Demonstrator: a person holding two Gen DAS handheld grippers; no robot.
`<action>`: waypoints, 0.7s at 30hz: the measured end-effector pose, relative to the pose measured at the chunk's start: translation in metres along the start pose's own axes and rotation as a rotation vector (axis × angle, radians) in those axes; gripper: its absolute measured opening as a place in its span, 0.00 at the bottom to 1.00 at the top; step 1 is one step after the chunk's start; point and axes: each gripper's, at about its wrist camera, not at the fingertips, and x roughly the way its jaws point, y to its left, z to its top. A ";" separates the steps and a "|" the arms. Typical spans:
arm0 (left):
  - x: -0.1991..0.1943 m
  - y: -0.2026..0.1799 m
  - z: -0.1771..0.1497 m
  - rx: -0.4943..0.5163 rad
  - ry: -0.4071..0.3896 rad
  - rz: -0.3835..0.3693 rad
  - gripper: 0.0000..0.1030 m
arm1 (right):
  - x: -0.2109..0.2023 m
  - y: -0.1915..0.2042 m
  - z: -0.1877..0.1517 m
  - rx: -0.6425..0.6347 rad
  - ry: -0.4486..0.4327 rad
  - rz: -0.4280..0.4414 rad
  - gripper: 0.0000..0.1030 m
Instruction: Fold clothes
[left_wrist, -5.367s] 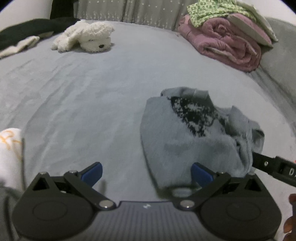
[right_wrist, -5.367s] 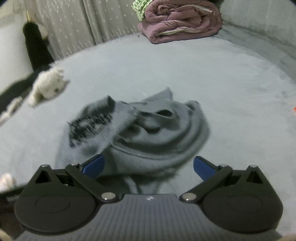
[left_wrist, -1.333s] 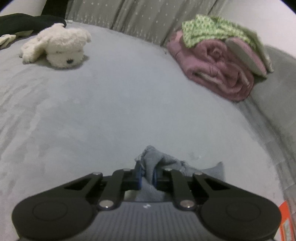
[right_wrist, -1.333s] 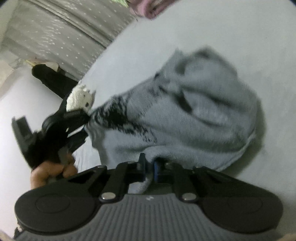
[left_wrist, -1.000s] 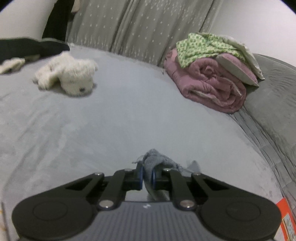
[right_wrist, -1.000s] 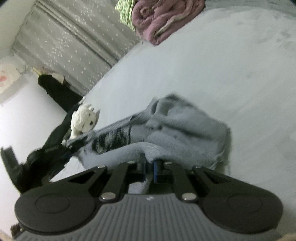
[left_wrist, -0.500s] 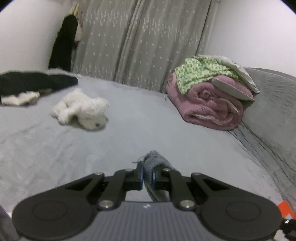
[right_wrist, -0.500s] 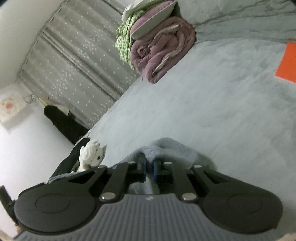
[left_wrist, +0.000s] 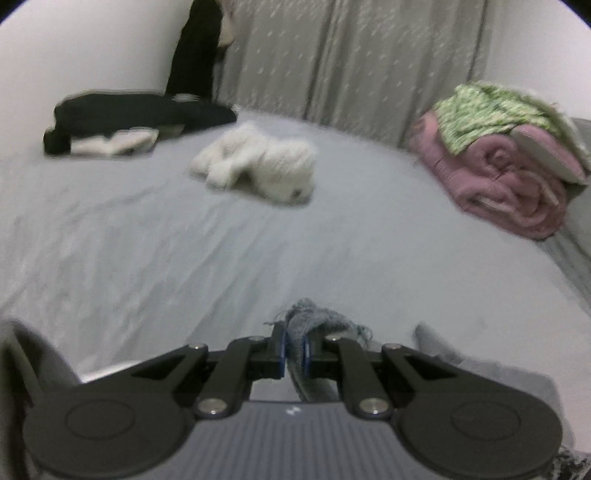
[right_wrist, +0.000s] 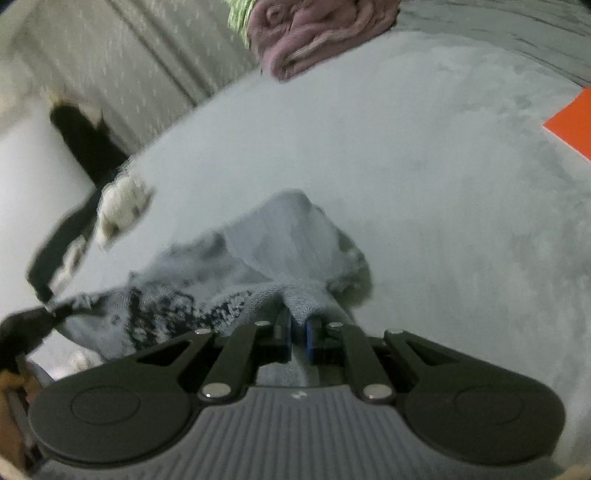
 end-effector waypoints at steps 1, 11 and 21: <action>0.007 0.004 -0.005 -0.003 0.019 0.006 0.09 | 0.006 -0.001 0.000 -0.012 0.019 -0.013 0.10; 0.047 0.022 -0.025 -0.072 0.216 -0.001 0.18 | 0.036 -0.008 -0.005 -0.047 0.128 -0.056 0.23; 0.058 0.013 -0.020 -0.048 0.266 -0.054 0.42 | 0.033 0.011 0.021 -0.014 -0.009 -0.053 0.52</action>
